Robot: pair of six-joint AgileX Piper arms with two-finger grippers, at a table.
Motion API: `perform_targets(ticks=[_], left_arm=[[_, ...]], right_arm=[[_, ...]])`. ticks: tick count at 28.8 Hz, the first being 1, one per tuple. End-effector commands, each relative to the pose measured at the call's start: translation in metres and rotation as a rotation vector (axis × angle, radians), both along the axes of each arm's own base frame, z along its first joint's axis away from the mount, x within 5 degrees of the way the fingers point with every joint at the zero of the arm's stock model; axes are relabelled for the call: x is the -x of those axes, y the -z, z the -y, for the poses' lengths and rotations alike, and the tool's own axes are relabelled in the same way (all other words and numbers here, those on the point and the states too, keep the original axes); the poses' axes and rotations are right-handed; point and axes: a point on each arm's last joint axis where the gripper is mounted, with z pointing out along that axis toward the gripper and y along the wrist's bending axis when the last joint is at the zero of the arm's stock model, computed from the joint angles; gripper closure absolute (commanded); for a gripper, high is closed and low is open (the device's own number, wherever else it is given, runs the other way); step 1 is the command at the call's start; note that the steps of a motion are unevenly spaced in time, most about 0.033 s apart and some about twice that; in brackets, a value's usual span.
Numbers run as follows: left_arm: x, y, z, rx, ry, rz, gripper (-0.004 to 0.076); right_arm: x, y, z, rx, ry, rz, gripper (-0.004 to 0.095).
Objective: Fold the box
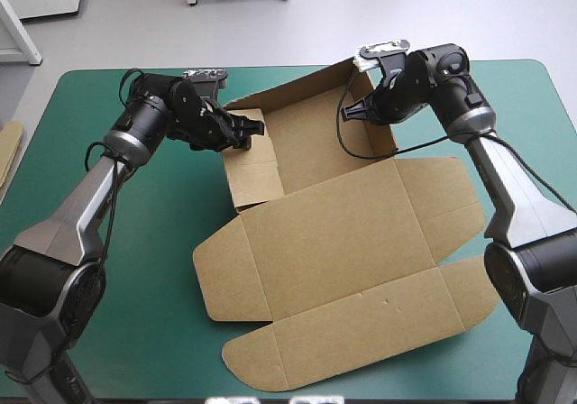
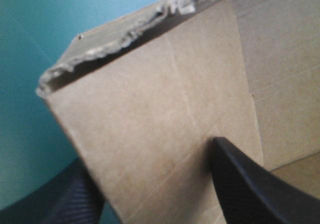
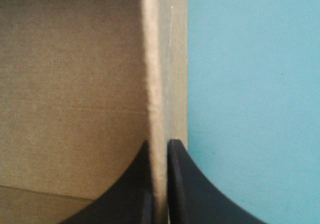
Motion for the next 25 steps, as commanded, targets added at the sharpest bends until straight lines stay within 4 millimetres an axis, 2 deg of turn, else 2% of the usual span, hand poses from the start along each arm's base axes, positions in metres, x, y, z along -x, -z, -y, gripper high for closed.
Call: perform_targets(ticks=[1,4,7,9,13,17,25], left_arm=[[0.010,-0.031,0.003,0.091,0.000,0.078,0.0296],[0.010,-0.031,0.004,0.095,0.001,0.077,0.0299],[0.010,-0.032,0.005,0.111,-0.002,0.081,0.0370],[0.009,-0.033,0.006,0.125,-0.004,0.090,0.0468],[0.008,-0.035,0.008,0.153,-0.001,0.111,0.0724],[0.008,-0.044,0.007,0.175,-0.009,0.168,0.0732],[0.008,-0.078,0.004,0.190,-0.009,0.300,0.0732]], right_arm=[[0.019,-0.050,-0.001,-0.158,-0.010,0.155,0.0907],[0.020,-0.052,0.000,-0.157,-0.007,0.163,0.0907],[0.020,-0.052,0.000,-0.157,-0.007,0.163,0.0907],[0.019,-0.052,0.000,-0.160,-0.005,0.167,0.0907],[0.020,-0.052,0.000,-0.159,-0.005,0.164,0.0907],[0.021,-0.050,0.001,-0.140,-0.007,0.147,0.0907],[0.022,-0.035,0.003,-0.076,-0.014,0.034,0.0907]])
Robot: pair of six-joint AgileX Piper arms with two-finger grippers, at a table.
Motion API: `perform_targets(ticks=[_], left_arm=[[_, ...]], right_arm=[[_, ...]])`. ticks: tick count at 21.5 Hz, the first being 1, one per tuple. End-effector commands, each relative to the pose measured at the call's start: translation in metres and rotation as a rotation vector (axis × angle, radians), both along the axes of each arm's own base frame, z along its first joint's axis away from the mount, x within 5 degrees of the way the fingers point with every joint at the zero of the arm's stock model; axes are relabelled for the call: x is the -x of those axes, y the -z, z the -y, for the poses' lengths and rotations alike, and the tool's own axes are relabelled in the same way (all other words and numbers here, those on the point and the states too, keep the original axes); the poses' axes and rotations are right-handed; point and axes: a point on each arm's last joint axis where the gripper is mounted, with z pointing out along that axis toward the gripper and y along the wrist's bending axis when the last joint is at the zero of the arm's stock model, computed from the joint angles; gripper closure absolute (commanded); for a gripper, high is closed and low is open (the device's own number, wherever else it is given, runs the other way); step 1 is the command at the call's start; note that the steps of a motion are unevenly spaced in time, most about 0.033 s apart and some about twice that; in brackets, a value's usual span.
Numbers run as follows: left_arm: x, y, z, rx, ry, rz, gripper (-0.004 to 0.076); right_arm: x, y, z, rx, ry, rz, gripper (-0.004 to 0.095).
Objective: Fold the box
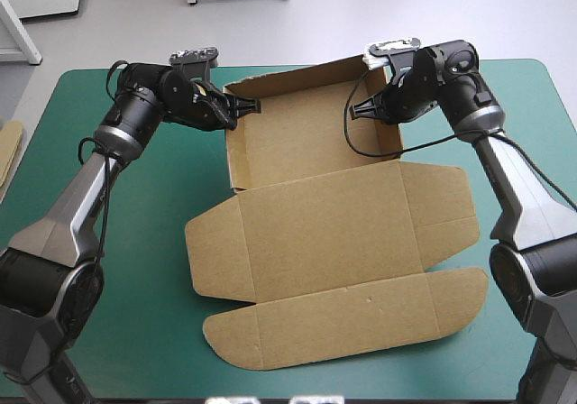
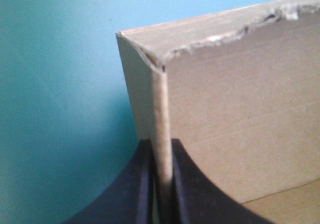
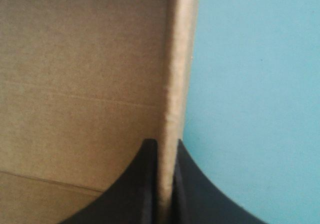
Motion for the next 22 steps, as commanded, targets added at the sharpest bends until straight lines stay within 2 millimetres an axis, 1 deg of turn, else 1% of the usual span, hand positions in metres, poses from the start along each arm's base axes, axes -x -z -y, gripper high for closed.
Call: perform_targets(ticks=[1,5,7,10,12,14,16,22], left_arm=[[0.015,-0.056,0.006,0.100,0.034,0.211,0.0732],[0.017,-0.066,0.002,0.060,0.031,0.239,0.0732],[0.017,-0.067,-0.001,0.016,0.026,0.242,0.0732],[0.016,-0.067,-0.005,-0.033,0.019,0.245,0.0732],[0.013,-0.057,-0.006,-0.088,0.018,0.196,0.0732],[0.007,-0.042,-0.004,-0.113,0.025,0.134,0.0732],[0.002,-0.033,-0.003,-0.132,0.037,0.102,0.0732],[-0.008,0.000,0.001,-0.194,0.069,-0.045,0.0732]], right_arm=[[0.018,-0.029,-0.007,-0.090,-0.051,0.040,0.0907],[0.022,-0.025,-0.006,-0.068,-0.057,-0.018,0.0907],[0.022,-0.025,-0.007,-0.082,-0.061,-0.022,0.0907],[0.023,-0.019,-0.010,-0.088,-0.068,-0.048,0.0907],[0.025,-0.009,-0.014,-0.063,-0.072,-0.075,0.0907],[0.025,0.000,-0.018,-0.021,-0.072,-0.094,0.0907],[0.025,0.007,-0.020,0.020,-0.062,-0.103,0.0907],[0.021,0.014,-0.018,0.045,-0.044,-0.112,0.0907]])
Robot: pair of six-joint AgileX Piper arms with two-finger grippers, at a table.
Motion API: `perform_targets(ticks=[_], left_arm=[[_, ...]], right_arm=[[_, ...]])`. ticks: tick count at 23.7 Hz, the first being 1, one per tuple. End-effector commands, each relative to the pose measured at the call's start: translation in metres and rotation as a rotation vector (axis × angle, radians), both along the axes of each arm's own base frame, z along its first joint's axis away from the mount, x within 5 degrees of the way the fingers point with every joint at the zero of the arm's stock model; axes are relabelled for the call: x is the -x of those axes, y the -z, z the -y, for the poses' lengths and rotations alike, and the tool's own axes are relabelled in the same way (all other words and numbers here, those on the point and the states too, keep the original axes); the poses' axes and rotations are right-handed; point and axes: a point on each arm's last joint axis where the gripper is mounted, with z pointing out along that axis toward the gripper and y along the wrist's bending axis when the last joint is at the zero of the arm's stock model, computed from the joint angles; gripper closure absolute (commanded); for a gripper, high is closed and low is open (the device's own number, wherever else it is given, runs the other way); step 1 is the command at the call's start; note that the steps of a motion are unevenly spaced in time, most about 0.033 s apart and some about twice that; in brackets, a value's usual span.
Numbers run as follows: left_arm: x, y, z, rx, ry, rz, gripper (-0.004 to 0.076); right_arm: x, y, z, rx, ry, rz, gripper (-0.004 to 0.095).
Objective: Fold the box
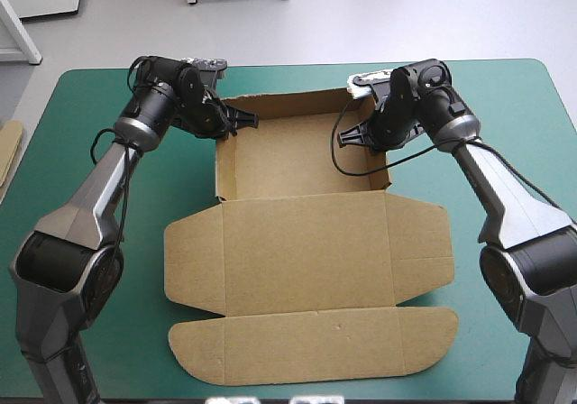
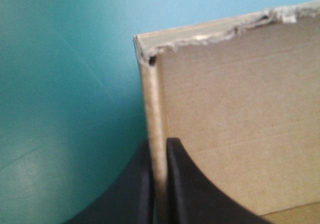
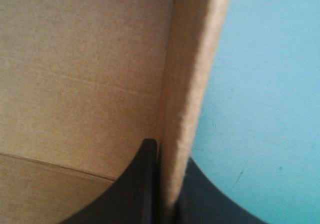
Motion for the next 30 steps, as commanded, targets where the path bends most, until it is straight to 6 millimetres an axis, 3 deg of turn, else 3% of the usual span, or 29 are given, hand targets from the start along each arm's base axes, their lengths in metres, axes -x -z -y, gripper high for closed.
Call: perform_targets(ticks=[1,18,26,30], left_arm=[[0.005,-0.018,0.004,0.004,0.055,0.055,0.0732],[-0.017,0.028,0.011,-0.029,0.056,-0.038,0.0732],[-0.021,0.028,0.013,-0.017,0.055,-0.003,0.0732],[-0.022,0.028,0.013,-0.013,0.055,0.008,0.0714]], right_arm=[[0.010,-0.021,0.001,0.002,-0.042,0.046,0.0907],[-0.016,0.036,-0.013,0.010,-0.048,-0.086,0.0907],[-0.021,0.036,-0.015,-0.002,-0.051,-0.042,0.0908],[-0.022,0.035,-0.013,0.011,-0.048,-0.022,0.0860]])
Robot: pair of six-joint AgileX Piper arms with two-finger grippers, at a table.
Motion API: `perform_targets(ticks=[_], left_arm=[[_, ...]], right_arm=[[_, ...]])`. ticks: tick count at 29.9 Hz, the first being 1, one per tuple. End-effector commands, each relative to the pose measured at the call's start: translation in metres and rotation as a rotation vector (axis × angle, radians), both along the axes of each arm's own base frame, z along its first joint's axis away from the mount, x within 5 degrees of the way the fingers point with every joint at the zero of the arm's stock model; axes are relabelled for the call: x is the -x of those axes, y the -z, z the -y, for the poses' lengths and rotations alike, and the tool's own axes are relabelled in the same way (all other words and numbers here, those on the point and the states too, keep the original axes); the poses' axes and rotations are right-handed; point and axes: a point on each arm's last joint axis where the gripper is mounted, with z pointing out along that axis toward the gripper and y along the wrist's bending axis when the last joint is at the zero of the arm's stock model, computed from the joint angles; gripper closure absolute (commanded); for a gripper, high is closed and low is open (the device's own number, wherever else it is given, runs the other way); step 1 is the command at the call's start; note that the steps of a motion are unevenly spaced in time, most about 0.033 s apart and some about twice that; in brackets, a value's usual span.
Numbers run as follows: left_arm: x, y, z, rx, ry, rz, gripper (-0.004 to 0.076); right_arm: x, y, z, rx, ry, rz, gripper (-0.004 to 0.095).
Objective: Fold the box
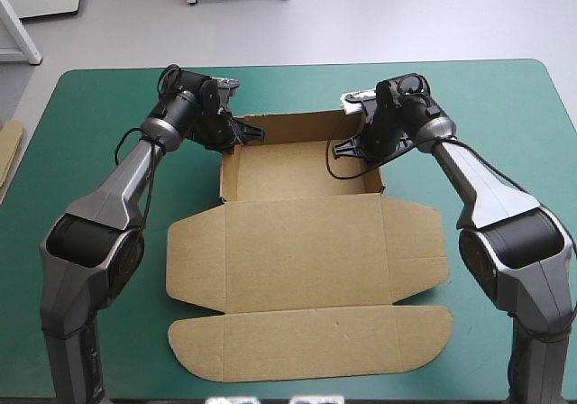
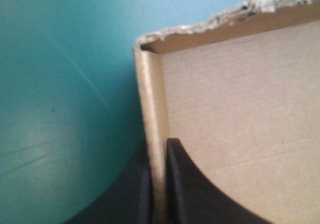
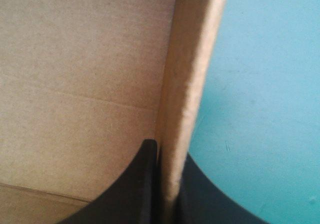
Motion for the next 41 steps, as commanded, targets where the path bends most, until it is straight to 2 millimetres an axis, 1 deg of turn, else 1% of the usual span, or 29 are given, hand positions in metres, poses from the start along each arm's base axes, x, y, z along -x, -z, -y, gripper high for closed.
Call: perform_targets(ticks=[1,4,8,11,13,15,17,20,23,26,31,33,37,41], left_arm=[[0.006,-0.031,0.004,0.037,0.050,0.106,0.0694],[0.006,-0.031,0.004,0.034,0.057,0.107,0.0612],[0.006,-0.031,0.004,0.036,0.057,0.104,0.0467],[0.007,-0.032,0.004,0.037,0.057,0.106,0.0376],[0.007,-0.037,0.004,0.043,0.053,0.120,0.0327],[0.007,-0.046,0.004,0.054,0.051,0.150,0.0288],[0.007,-0.059,0.004,0.067,0.049,0.185,0.0272],[0.009,-0.077,0.003,0.081,0.050,0.227,0.0270],[0.013,-0.088,0.002,0.081,0.049,0.222,0.0270],[0.017,-0.093,0.000,0.073,0.046,0.194,0.0270],[0.018,-0.091,-0.001,0.057,0.043,0.173,0.0270],[0.022,-0.096,0.000,0.072,0.055,0.181,0.0270],[0.038,-0.120,-0.001,0.065,0.129,0.244,0.0272],[0.060,-0.153,-0.004,0.102,0.208,0.343,0.0292]], right_arm=[[0.003,-0.026,-0.002,-0.017,-0.051,0.093,0.0838],[0.001,-0.034,0.000,0.003,-0.051,0.135,0.0753],[-0.002,-0.052,0.001,-0.008,-0.029,0.189,0.0616],[-0.002,-0.060,0.001,-0.013,-0.024,0.213,0.0514],[-0.002,-0.065,0.001,-0.015,-0.019,0.225,0.0482],[-0.002,-0.069,0.002,-0.016,-0.017,0.233,0.0472],[-0.001,-0.071,0.002,-0.012,-0.017,0.230,0.0472],[0.000,-0.075,0.004,-0.004,-0.015,0.229,0.0472],[0.001,-0.077,0.006,0.023,-0.012,0.229,0.0472],[0.003,-0.081,0.007,0.023,-0.011,0.239,0.0472],[0.007,-0.088,0.009,0.017,-0.011,0.253,0.0472],[0.010,-0.093,0.010,0.012,-0.012,0.264,0.0472],[0.015,-0.103,0.012,0.007,-0.014,0.285,0.0472],[0.024,-0.118,0.015,0.002,-0.032,0.322,0.0473]])
